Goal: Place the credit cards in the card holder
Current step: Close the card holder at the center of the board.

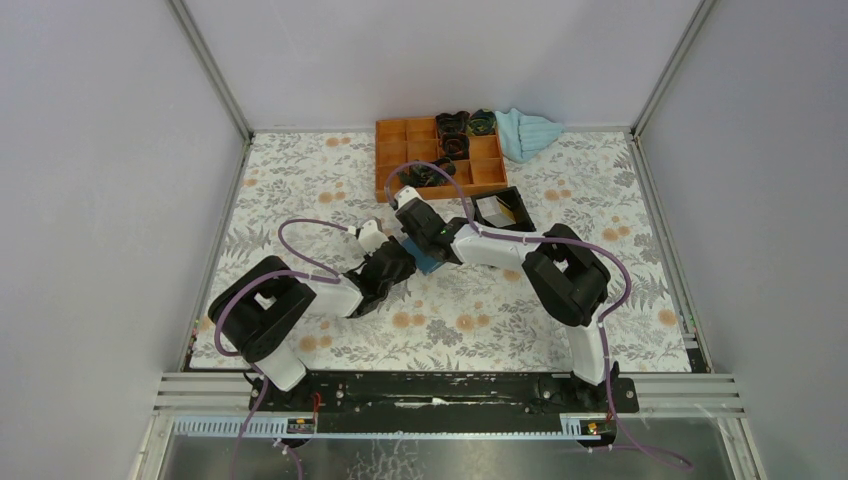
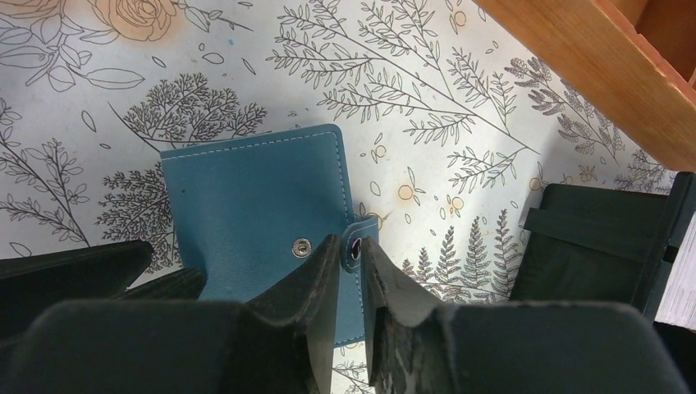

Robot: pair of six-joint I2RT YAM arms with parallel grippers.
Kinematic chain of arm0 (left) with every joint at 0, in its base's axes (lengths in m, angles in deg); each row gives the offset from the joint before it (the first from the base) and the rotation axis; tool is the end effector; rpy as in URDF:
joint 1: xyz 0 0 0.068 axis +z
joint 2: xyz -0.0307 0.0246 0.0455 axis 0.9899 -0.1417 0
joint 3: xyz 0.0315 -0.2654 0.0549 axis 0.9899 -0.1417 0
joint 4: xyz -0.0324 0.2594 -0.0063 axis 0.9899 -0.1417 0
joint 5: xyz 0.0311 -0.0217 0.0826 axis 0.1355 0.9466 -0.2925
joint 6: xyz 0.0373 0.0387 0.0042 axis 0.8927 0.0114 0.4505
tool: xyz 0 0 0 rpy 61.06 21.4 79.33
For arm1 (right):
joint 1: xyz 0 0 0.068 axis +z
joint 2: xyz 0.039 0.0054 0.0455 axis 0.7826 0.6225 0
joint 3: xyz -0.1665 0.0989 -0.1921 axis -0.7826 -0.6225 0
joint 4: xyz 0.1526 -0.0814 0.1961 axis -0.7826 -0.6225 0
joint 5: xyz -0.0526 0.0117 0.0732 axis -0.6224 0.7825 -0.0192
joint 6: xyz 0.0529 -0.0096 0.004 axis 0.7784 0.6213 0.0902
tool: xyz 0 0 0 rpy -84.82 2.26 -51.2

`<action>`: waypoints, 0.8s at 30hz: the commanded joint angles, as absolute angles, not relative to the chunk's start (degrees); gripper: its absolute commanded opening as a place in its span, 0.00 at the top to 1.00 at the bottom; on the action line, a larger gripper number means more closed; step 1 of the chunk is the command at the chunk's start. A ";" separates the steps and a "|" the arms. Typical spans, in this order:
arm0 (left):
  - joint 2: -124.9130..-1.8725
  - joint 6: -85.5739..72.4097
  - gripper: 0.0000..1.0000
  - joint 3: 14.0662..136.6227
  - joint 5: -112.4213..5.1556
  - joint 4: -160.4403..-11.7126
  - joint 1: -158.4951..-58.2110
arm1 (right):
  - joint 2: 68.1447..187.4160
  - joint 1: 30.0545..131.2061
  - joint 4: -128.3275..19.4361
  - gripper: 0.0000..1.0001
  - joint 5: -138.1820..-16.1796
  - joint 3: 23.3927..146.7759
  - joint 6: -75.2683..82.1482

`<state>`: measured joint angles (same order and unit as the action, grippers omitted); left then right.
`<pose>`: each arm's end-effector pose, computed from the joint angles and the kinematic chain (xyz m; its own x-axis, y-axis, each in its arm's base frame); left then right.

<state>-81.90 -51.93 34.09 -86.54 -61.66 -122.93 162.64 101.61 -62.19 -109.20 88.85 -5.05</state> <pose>0.2271 -0.1782 0.1226 -0.5332 -0.5456 -0.6465 -0.1876 0.8215 -0.5385 0.2957 0.3309 0.1781 -0.4374 -0.5648 -0.6997 -0.5243 0.7924 -0.3119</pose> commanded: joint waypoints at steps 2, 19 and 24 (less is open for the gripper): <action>-82.10 -51.79 0.62 34.07 -87.03 -59.35 -122.99 | 161.17 101.63 -62.23 0.82 -109.50 91.49 -4.92; -81.76 -51.78 0.62 33.94 -87.03 -59.45 -123.00 | 160.01 101.63 -63.24 0.91 -107.95 91.32 -3.40; -82.29 -51.85 0.62 34.06 -86.94 -59.01 -123.02 | 158.96 101.52 -62.48 0.93 -106.41 90.65 -2.64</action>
<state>-81.90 -51.91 34.09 -86.52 -61.66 -122.96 162.64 101.61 -63.70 -108.29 89.52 -4.09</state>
